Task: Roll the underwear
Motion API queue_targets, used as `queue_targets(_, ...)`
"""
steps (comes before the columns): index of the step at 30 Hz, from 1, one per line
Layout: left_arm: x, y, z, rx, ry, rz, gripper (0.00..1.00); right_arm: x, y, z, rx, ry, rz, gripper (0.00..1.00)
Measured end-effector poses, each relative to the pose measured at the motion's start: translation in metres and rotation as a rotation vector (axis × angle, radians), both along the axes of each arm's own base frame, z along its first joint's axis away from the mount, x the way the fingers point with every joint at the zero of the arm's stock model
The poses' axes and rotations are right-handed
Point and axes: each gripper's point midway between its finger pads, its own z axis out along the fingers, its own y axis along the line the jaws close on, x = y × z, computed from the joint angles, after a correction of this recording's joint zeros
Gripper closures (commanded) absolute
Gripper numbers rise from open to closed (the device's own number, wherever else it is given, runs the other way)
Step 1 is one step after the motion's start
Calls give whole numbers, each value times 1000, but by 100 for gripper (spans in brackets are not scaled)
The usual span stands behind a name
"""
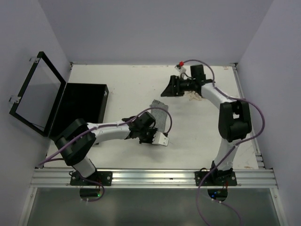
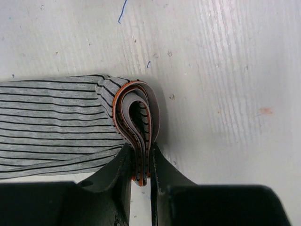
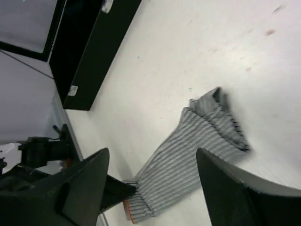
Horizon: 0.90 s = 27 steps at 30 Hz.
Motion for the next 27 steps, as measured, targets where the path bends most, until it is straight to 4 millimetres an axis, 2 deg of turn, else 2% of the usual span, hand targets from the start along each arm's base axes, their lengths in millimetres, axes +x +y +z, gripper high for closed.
queue_targets(2,-2,-4,0,9,75,17,100,15,-29,34,-32,-142,-51,9)
queue_targets(5,-2,-7,1,19,183,62,100,17,-61,78,-109,-338,-79,1)
queue_targets(7,-1,-7,2,23,257,97,100,8,-69,109,-164,-482,-62,2)
queue_targets(10,1,-7,2,28,376,155,100,-7,-75,144,-233,-637,-57,1)
queue_targets(14,2,-8,2,36,570,232,100,-31,-87,173,-335,-790,19,1)
queue_targets(16,6,-7,2,42,671,283,100,-43,-91,176,-374,-827,89,2)
queue_targets(18,7,-8,2,58,764,318,100,-60,-93,168,-396,-835,174,6)
queue_targets(22,5,-13,2,89,944,383,100,-104,-97,142,-414,-818,340,22)
queue_targets(24,3,-14,1,108,1039,418,100,-127,-97,126,-423,-806,417,27)
queue_targets(27,-1,-15,0,128,1179,472,100,-164,-81,98,-424,-796,568,35)
